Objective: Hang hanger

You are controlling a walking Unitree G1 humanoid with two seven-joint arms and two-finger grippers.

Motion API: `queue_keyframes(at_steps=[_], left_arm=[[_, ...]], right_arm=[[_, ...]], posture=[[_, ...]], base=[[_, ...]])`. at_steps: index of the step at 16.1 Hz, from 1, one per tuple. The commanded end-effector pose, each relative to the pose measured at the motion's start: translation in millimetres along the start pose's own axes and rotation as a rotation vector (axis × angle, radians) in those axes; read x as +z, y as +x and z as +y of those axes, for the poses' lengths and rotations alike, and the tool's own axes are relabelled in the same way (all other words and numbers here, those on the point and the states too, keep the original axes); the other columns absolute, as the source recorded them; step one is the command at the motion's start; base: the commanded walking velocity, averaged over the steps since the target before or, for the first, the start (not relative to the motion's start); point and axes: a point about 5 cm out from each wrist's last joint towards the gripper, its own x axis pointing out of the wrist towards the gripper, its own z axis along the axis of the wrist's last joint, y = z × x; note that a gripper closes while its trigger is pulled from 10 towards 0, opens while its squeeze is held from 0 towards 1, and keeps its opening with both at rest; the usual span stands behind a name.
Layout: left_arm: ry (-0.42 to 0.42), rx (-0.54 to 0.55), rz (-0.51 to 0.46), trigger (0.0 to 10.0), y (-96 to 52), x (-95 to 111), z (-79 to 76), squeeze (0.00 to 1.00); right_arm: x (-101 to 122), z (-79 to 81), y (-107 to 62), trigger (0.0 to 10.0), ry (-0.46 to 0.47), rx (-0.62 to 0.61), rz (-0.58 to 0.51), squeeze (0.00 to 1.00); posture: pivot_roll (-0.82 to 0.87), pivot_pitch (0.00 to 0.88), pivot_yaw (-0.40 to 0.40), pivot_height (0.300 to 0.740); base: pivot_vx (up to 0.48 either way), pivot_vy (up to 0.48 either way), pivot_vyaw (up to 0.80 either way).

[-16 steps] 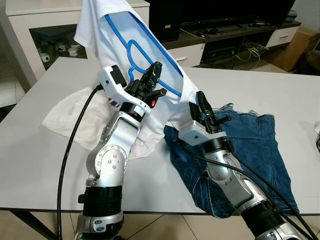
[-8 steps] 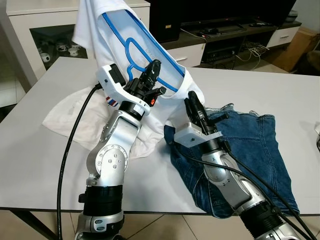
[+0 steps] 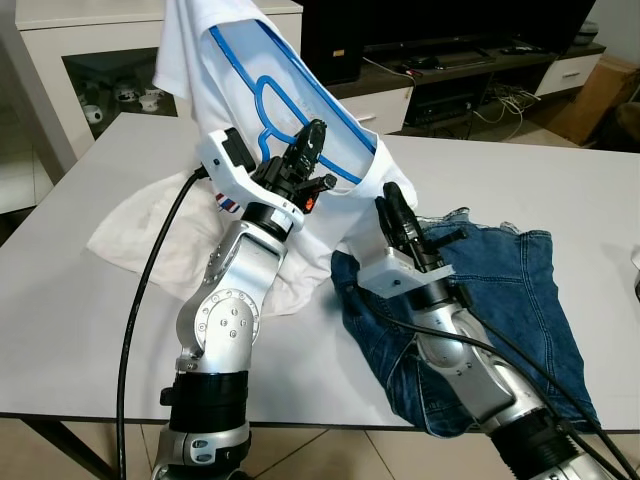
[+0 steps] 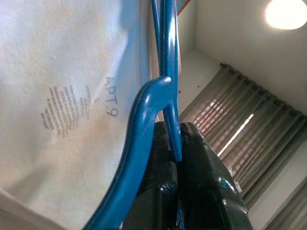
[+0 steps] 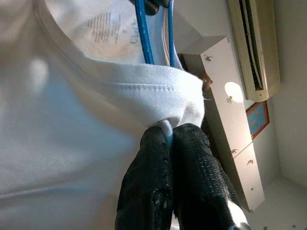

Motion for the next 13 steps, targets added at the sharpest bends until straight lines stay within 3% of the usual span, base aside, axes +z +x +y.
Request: queue_keyframes(at_steps=[1, 2, 6, 7, 13], left_arm=[[0.013, 0.012, -0.004, 3.6, 1.1, 1.3, 2.3, 0.00], [0.012, 0.005, -0.003, 3.6, 2.2, 0.6, 0.7, 0.00], [0.009, 0.000, 0.005, 3.6, 2.0, -1.8, -0.3, 0.00], [0.011, 0.003, 0.009, 3.6, 1.3, -2.3, 0.7, 0.00], [0.010, -0.001, 0.002, 3.6, 1.4, -1.1, -1.2, 0.00]], right_arm=[[6.8, -2.7, -0.8, 10.0, 0.024, -0.009, -0.039, 0.00], [8.6, -2.1, -2.1, 10.0, 0.047, -0.019, -0.037, 1.00], [11.6, -2.2, 0.7, 10.0, 0.028, -0.020, -0.044, 1.00], [14.9, 0.7, 3.0, 10.0, 0.006, 0.003, -0.068, 0.00], [14.4, 13.7, 9.8, 10.0, -0.016, 0.057, -0.048, 0.00]], posture=[[0.06, 0.035, -0.047, 0.740], [0.06, 0.034, -0.045, 0.740], [0.06, 0.036, -0.042, 0.740], [0.06, 0.036, -0.042, 0.740], [0.07, 0.035, -0.047, 0.740]], base=[[0.000, 0.000, 0.00], [0.000, 0.000, 0.00], [0.000, 0.000, 0.00], [0.000, 0.000, 0.00], [0.000, 0.000, 0.00]])
